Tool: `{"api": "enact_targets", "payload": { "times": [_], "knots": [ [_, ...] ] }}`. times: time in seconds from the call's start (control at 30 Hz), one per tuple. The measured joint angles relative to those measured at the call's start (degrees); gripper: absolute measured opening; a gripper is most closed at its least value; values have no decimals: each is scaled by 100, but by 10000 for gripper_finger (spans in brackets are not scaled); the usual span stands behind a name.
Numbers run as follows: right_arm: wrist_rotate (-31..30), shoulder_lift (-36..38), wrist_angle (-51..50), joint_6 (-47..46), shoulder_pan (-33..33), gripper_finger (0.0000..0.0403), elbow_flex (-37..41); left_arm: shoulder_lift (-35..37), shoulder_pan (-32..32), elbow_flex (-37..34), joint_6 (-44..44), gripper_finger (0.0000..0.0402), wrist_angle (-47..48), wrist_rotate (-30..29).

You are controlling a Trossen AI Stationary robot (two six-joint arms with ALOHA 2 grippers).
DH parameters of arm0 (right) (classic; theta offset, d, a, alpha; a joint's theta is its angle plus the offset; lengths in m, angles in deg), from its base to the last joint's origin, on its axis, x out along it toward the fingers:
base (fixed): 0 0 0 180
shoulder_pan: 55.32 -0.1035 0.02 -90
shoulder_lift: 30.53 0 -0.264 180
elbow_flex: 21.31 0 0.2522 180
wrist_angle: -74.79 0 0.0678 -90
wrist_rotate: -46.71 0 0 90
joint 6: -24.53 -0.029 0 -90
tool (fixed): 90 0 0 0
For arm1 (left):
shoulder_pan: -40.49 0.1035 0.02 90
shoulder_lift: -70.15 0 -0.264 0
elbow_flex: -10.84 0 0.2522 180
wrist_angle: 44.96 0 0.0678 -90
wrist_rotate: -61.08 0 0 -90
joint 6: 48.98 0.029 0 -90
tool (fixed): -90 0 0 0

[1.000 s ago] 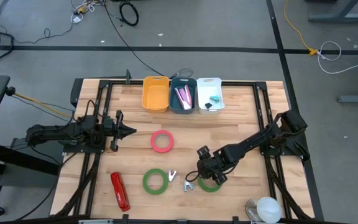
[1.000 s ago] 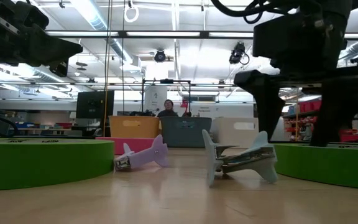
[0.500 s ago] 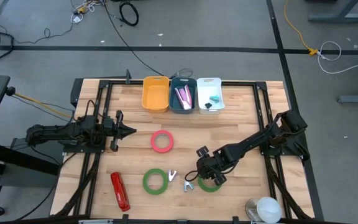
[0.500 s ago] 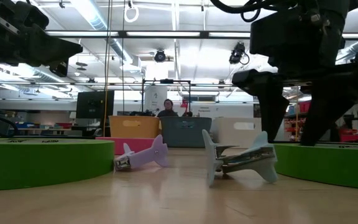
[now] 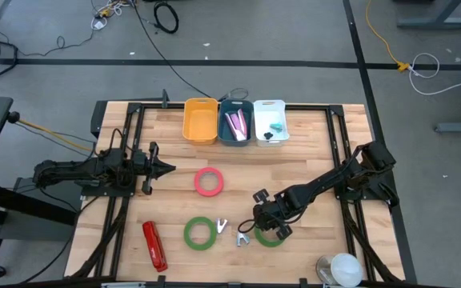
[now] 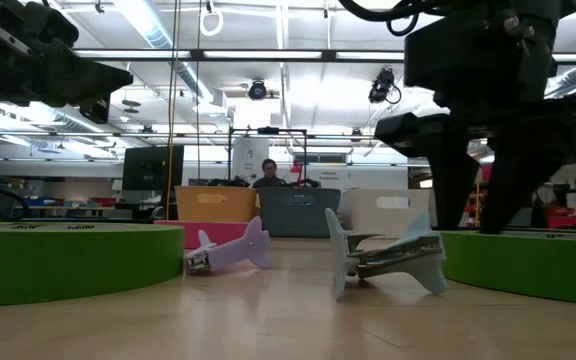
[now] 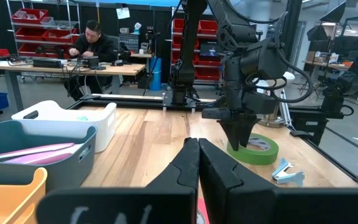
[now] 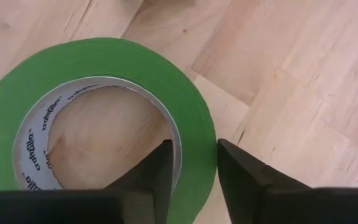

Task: Pick and place Stapler, Stapler remover, tape
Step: Put the right green tape into the yellow bin

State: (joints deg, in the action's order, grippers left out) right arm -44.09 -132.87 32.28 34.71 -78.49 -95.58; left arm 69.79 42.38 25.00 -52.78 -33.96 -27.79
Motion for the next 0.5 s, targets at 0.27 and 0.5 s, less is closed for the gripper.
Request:
{"api": "enact_targets", "payload": {
  "times": [0.27, 0.5],
  "knots": [
    [7, 0, 2, -71, 0, 109, 0, 2, 0, 0, 0, 10, 2, -2],
    [66, 0, 4, -229, -2, 173, 0, 2, 0, -2, -1, 10, 0, -1]
  ]
}}
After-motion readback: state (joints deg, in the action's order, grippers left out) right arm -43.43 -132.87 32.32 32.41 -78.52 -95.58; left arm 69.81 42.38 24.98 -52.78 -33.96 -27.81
